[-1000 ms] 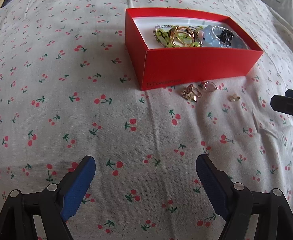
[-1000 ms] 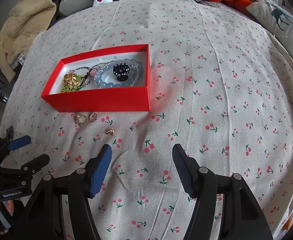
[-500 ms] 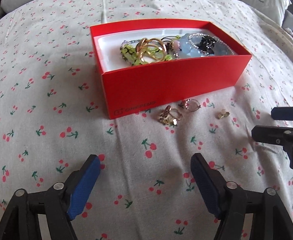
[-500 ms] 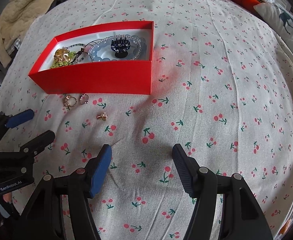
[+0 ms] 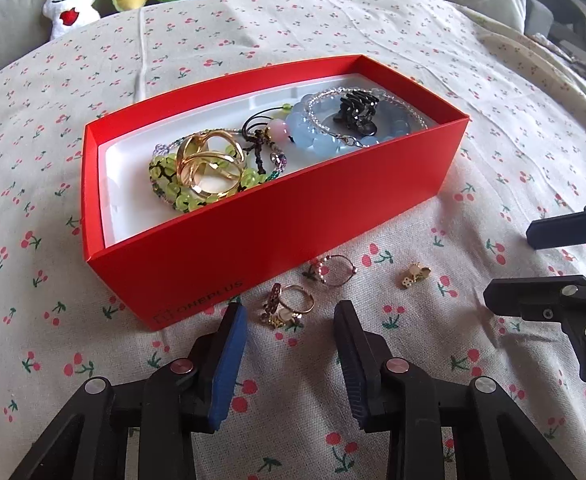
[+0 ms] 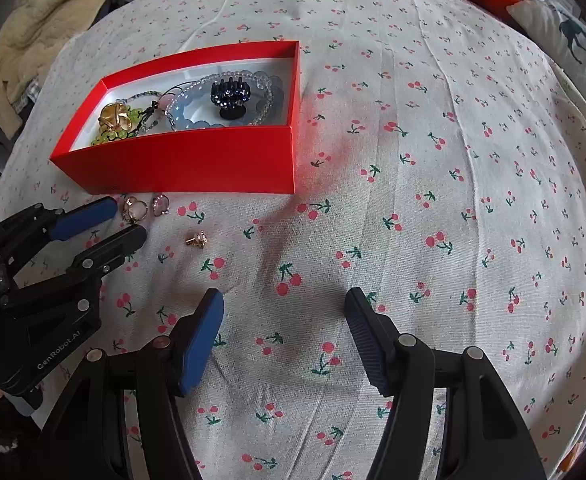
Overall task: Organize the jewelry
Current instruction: 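Grasp the small ring with dark stone using the left tool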
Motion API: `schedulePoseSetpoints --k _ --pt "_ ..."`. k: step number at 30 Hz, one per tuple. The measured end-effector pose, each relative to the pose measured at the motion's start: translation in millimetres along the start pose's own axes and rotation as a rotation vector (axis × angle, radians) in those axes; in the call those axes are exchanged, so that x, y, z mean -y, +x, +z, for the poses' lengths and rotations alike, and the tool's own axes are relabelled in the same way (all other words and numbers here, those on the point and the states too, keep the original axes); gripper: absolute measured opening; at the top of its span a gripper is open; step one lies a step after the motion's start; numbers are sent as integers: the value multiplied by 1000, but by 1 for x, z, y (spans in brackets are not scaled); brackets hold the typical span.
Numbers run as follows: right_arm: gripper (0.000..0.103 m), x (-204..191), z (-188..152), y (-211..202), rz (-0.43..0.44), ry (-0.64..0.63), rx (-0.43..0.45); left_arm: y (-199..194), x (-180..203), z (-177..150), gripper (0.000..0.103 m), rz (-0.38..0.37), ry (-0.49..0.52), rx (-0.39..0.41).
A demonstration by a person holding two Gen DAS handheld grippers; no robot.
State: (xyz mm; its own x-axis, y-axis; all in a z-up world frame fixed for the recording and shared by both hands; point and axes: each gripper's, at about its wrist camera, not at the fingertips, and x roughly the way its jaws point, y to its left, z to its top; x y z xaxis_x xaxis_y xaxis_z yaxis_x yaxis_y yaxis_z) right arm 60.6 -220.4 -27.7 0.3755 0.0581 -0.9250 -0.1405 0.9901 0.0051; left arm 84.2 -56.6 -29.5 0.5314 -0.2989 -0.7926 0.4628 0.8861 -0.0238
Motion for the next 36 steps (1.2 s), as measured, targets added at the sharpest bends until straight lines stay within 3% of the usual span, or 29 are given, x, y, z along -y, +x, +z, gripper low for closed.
schedulePoseSetpoints --k 4,7,20,32,36 --pt "66 1 0 1 0 -1 -2 4 4 3 31 7 29 5" --pt "66 2 0 1 1 -2 -3 5 7 4 20 4 44 7" --pt "66 5 4 0 25 30 7 -20 6 0 20 -3 36 46" --pt "65 -38 13 0 86 -77 87 -36 -25 -25 20 83 -108 -77" --pt "54 -55 16 5 96 -136 104 -40 -33 -32 20 96 -155 -113"
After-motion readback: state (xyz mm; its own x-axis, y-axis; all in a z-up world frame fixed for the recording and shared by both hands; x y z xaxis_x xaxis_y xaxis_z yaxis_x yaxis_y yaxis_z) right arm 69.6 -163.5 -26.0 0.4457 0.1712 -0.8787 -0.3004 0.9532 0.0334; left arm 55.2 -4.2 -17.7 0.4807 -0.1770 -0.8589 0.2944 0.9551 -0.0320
